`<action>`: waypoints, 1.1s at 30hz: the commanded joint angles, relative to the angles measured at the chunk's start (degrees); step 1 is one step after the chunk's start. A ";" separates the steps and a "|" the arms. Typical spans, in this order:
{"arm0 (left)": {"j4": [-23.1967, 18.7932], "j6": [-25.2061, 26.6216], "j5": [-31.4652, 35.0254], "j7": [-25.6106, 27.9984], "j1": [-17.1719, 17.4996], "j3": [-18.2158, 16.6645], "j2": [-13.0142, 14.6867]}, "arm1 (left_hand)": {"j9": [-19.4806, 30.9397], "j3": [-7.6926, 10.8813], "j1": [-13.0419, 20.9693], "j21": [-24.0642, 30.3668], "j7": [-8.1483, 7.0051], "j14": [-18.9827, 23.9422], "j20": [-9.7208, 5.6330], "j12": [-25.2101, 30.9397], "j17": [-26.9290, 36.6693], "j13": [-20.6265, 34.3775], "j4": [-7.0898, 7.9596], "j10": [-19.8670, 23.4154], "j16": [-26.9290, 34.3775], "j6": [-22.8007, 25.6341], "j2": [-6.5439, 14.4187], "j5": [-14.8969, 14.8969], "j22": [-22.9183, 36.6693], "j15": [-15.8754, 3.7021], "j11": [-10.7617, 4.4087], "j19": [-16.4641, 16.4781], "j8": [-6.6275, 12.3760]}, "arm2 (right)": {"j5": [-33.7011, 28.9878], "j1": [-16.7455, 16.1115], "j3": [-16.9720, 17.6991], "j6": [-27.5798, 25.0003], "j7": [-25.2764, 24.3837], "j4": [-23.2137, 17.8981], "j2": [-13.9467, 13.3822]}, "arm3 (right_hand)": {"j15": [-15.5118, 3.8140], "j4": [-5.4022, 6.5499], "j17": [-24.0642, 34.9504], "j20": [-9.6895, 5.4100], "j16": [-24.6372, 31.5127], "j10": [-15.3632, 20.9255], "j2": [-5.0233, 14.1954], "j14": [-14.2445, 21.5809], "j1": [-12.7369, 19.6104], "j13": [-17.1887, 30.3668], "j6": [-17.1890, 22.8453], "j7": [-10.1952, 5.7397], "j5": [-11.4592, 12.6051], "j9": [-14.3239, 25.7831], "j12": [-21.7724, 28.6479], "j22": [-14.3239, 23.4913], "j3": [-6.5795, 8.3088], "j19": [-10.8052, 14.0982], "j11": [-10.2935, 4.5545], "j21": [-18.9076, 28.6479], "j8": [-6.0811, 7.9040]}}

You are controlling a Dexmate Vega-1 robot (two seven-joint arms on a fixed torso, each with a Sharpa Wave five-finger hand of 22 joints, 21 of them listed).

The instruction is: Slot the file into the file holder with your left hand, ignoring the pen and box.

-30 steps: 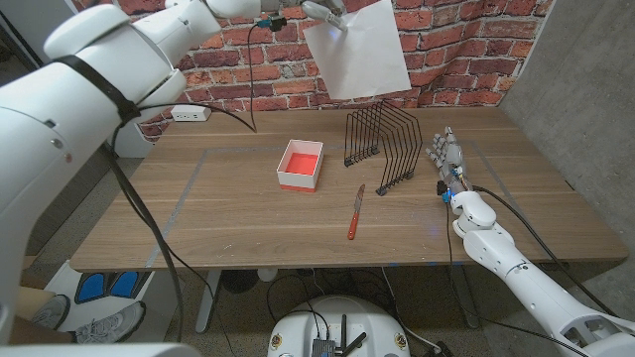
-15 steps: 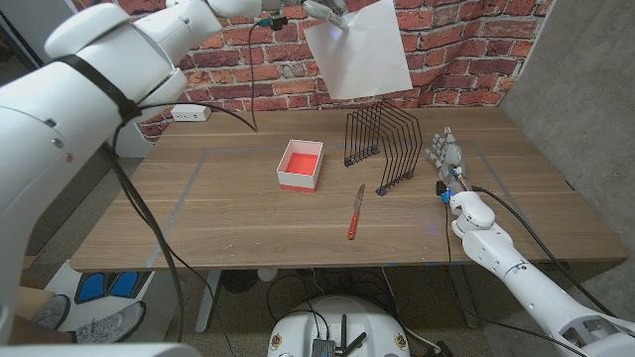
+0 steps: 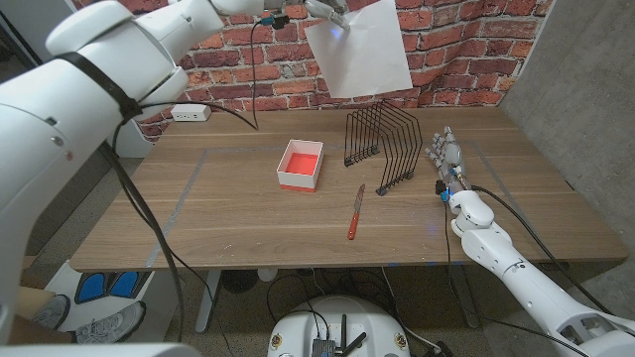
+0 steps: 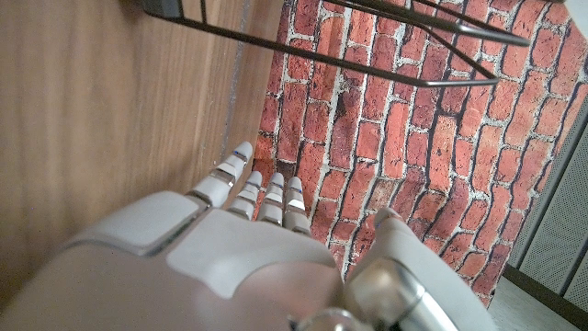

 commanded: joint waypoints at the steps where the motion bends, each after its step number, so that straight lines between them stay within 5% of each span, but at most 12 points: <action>1: 0.07 1.86 0.92 0.80 -0.70 1.65 -0.94 | 0.20 -0.23 0.28 -0.17 -0.24 -0.39 -3.61 0.10 0.24 0.26 -0.01 -0.19 0.14 0.09 0.33 -0.20 0.22 -5.40 -0.09 -0.42 0.30 | 0.01 0.51 -0.09 0.29 0.22 0.81 0.33 | -0.35 0.47 0.20 0.05 0.18 0.67 2.48 -0.08 -0.67 0.19 0.34 0.36 0.34 0.17 0.19 0.17 0.09 0.22 0.01 0.03 0.11; 33: 0.16 5.77 1.84 1.39 -0.73 4.12 -3.32 | 0.59 -0.04 -0.96 -0.84 -1.89 -1.89 -3.81 0.14 0.14 0.45 1.36 -0.34 -0.20 -0.32 1.32 0.33 0.19 -5.09 -0.28 -2.32 0.94 | 0.26 -0.98 0.50 0.20 -0.76 -0.63 -0.12 | -0.35 0.59 0.26 0.10 0.14 0.72 2.50 -0.15 -0.71 0.20 0.33 0.35 0.36 0.17 0.20 0.17 0.05 0.28 0.05 0.04 0.09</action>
